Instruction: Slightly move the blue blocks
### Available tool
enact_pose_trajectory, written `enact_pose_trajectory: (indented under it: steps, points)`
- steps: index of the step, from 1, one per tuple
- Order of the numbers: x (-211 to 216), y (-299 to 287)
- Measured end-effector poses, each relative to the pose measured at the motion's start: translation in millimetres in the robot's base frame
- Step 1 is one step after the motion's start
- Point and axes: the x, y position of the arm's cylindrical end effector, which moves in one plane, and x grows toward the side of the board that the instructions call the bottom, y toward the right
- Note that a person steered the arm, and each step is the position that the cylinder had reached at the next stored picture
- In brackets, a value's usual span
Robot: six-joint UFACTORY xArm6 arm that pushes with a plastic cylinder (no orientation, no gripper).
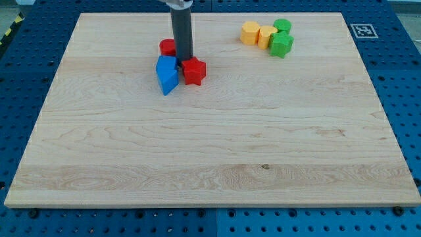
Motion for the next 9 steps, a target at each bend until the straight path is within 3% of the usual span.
enact_pose_trajectory:
  steps: [2,3,4,6,9]
  points:
    - [46,6]
    - [33,4]
    - [-11,2]
    - [-58,-46]
    - [20,-45]
